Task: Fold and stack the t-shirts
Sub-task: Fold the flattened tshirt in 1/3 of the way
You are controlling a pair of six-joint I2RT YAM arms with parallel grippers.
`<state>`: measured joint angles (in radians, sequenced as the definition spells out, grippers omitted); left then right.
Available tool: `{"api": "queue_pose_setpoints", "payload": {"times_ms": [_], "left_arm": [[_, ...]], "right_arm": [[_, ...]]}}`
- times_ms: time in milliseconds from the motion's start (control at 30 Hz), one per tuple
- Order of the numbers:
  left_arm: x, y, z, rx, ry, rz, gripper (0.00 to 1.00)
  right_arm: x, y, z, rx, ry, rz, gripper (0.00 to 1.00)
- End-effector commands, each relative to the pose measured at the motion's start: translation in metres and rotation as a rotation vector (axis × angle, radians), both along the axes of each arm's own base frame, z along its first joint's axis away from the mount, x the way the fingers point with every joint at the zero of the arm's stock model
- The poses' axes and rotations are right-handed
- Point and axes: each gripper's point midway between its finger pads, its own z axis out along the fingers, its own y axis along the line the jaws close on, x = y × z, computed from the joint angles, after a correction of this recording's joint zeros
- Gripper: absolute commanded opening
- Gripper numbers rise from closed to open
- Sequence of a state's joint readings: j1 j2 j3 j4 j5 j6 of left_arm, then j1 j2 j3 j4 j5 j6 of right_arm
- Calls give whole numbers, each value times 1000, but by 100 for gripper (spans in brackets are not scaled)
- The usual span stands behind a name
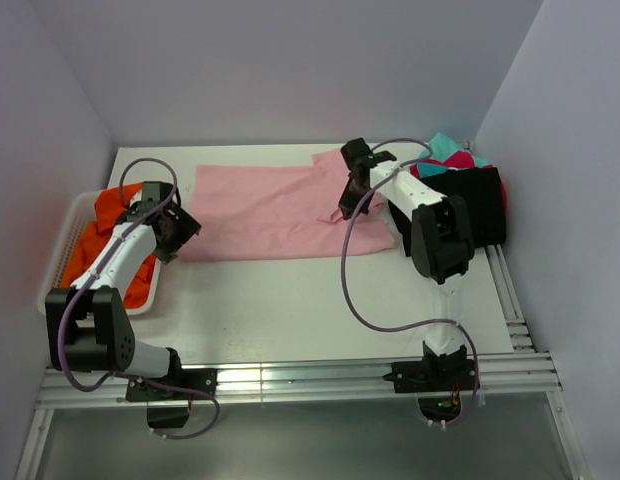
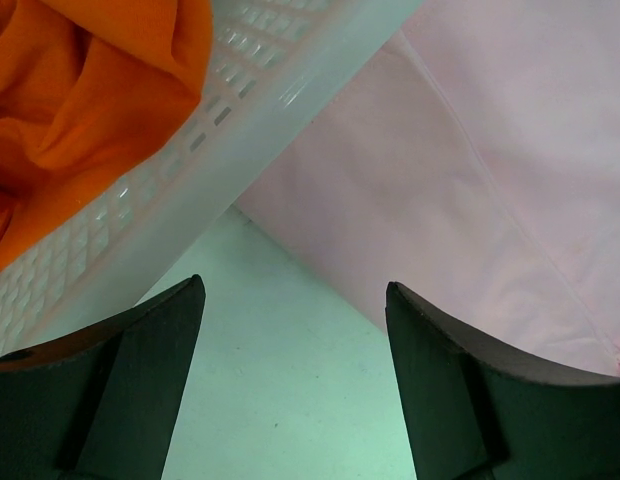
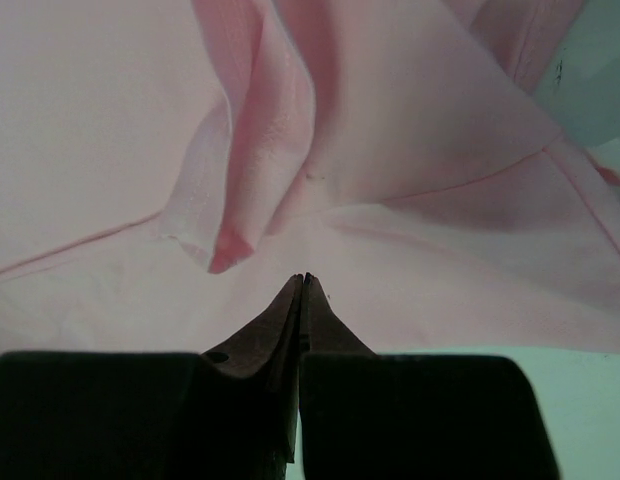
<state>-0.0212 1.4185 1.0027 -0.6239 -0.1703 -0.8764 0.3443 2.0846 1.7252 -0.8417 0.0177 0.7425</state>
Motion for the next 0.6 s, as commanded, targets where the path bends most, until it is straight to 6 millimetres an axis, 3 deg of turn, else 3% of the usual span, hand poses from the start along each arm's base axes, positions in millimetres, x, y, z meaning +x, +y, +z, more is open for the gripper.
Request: {"api": "queue_pose_setpoints", "payload": {"times_ms": [0, 233, 567], "left_arm": [[-2, -1, 7, -6, -38, -10, 80], [-14, 1, 8, 8, -38, -15, 80], [-16, -1, 22, 3, -60, -35, 80]], "right_arm": [[11, -6, 0, -22, -13, -45, 0], [19, -6, -14, -41, 9, -63, 0], [30, -2, -37, -46, 32, -87, 0]]}}
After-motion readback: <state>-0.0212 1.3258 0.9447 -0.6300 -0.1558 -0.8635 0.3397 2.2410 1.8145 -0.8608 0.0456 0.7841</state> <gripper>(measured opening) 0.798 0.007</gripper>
